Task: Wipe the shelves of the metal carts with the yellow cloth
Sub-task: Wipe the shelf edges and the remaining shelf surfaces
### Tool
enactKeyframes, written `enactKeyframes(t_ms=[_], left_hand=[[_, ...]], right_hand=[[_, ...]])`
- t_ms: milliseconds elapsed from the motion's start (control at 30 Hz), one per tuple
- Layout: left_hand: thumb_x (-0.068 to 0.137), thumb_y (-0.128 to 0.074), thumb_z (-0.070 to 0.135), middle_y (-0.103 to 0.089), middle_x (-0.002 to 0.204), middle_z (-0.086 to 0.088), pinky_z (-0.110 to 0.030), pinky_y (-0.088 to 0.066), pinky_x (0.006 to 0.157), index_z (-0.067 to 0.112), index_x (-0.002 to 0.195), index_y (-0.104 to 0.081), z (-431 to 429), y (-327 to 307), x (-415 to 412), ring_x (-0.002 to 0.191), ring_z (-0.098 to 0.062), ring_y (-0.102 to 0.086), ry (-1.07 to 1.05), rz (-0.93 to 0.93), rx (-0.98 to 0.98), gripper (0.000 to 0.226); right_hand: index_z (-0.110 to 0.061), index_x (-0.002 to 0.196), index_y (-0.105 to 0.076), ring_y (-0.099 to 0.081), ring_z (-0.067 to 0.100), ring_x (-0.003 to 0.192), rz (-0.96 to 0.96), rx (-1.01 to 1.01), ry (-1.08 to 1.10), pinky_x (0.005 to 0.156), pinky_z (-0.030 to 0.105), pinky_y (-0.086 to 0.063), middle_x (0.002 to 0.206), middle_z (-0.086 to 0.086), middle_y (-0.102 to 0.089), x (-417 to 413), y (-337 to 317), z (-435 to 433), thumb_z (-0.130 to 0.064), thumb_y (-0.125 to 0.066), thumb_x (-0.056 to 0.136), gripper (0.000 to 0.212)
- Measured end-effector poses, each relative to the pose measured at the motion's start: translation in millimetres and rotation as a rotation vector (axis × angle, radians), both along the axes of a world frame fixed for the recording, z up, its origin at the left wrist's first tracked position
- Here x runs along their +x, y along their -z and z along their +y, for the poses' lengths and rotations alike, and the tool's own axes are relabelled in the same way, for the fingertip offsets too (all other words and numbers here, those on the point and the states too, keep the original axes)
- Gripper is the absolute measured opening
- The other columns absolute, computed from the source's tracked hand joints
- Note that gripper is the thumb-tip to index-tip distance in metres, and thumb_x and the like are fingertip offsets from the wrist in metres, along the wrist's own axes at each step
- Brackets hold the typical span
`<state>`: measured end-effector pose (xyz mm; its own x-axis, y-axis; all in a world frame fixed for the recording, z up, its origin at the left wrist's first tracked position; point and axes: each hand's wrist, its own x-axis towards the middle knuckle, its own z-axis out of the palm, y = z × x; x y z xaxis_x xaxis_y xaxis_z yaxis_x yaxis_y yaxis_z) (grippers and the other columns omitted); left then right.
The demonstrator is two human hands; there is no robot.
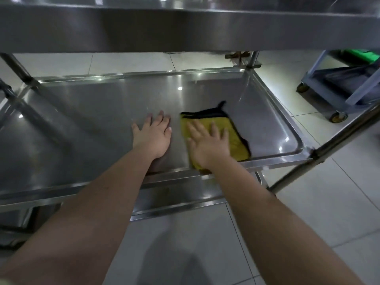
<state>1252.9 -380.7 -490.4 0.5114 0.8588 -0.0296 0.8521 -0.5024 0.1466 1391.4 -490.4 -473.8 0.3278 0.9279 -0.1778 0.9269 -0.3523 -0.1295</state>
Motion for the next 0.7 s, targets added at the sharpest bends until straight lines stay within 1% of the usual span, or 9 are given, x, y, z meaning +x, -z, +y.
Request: enactKeyframes(t_ms=[67, 133, 200, 300, 367, 433, 500, 633, 700], left_hand=[[0.104, -0.014, 0.041, -0.003, 0.164, 0.011, -0.065, -0.001, 0.114, 0.033, 0.155, -0.010, 0, 0, -1, 0.151, -0.021, -0.002, 0.002, -0.011, -0.005, 0.052], [0.104, -0.014, 0.041, -0.003, 0.164, 0.012, -0.064, 0.000, 0.114, 0.033, 0.156, -0.010, 2, 0, -2, 0.151, -0.021, -0.002, 0.010, -0.013, -0.015, 0.052], [0.104, -0.015, 0.041, -0.003, 0.164, 0.012, -0.064, 0.000, 0.114, 0.034, 0.155, -0.011, 3, 0, -3, 0.151, -0.021, -0.002, 0.009, -0.013, -0.016, 0.052], [0.104, -0.015, 0.042, -0.003, 0.164, 0.012, -0.064, 0.001, 0.114, 0.035, 0.155, -0.012, 2, 1, -1, 0.151, -0.022, -0.003, 0.005, -0.007, -0.005, 0.052], [0.103, -0.014, 0.042, -0.002, 0.164, 0.012, -0.065, 0.004, 0.113, 0.035, 0.155, -0.010, 1, 2, 1, 0.151, -0.022, -0.001, 0.006, 0.001, -0.004, 0.052], [0.103, -0.013, 0.043, 0.000, 0.164, 0.012, -0.065, 0.006, 0.113, 0.035, 0.155, -0.008, 0, 4, 2, 0.151, -0.022, 0.001, -0.001, 0.006, 0.000, 0.053], [0.103, -0.013, 0.042, 0.000, 0.164, 0.011, -0.066, 0.006, 0.113, 0.034, 0.155, -0.008, 1, 4, 3, 0.151, -0.022, 0.001, 0.004, 0.010, 0.012, 0.053], [0.104, -0.015, 0.039, -0.002, 0.164, 0.010, -0.065, 0.006, 0.112, 0.032, 0.155, -0.010, 2, 3, 0, 0.151, -0.022, 0.000, 0.011, -0.002, -0.006, 0.052], [0.104, -0.023, 0.031, -0.006, 0.164, 0.006, -0.063, 0.003, 0.115, 0.028, 0.155, -0.017, 0, 1, -3, 0.151, -0.022, -0.001, 0.022, -0.086, -0.012, 0.051]], right_hand=[[-0.047, 0.152, 0.005, 0.011, 0.030, 0.150, -0.001, -0.009, -0.124, 0.115, 0.061, 0.011, 0.162, -0.019, 0.010, -15, -1, 2, -0.054, -0.010, 0.101, 0.054], [-0.052, 0.150, 0.005, 0.010, 0.030, 0.150, -0.004, -0.041, -0.126, 0.115, 0.062, 0.012, 0.161, -0.020, 0.010, 16, -2, -2, -0.059, -0.012, 0.100, 0.054], [-0.053, 0.149, 0.006, 0.009, 0.031, 0.150, -0.012, -0.063, 0.039, 0.115, 0.062, 0.009, 0.161, -0.019, 0.011, 79, -1, -17, -0.062, -0.015, 0.100, 0.055], [-0.052, 0.150, 0.005, 0.010, 0.032, 0.150, -0.002, -0.096, 0.400, 0.116, 0.062, 0.007, 0.163, -0.016, 0.011, 167, -4, -59, -0.063, -0.013, 0.098, 0.056], [-0.051, 0.151, 0.005, 0.012, 0.033, 0.149, -0.024, -0.122, 0.480, 0.115, 0.064, 0.007, 0.163, -0.014, 0.010, 181, -4, -73, -0.061, -0.010, 0.099, 0.055], [-0.048, 0.152, 0.006, 0.013, 0.034, 0.149, -0.017, -0.110, 0.499, 0.114, 0.066, 0.008, 0.163, -0.013, 0.012, 164, -4, -65, -0.057, -0.010, 0.100, 0.055], [-0.047, 0.152, 0.007, 0.012, 0.035, 0.149, 0.020, -0.069, 0.452, 0.113, 0.067, 0.007, 0.163, -0.014, 0.014, 129, -3, -43, -0.056, -0.012, 0.100, 0.056], [-0.046, 0.152, 0.009, 0.012, 0.036, 0.149, -0.009, -0.010, 0.136, 0.113, 0.065, 0.009, 0.161, -0.014, 0.015, 8, 4, 1, -0.054, -0.013, 0.101, 0.056], [-0.046, 0.152, 0.008, 0.014, 0.035, 0.149, -0.025, 0.017, 0.039, 0.113, 0.065, 0.012, 0.162, -0.014, 0.014, -41, 6, 12, -0.053, -0.010, 0.100, 0.055]])
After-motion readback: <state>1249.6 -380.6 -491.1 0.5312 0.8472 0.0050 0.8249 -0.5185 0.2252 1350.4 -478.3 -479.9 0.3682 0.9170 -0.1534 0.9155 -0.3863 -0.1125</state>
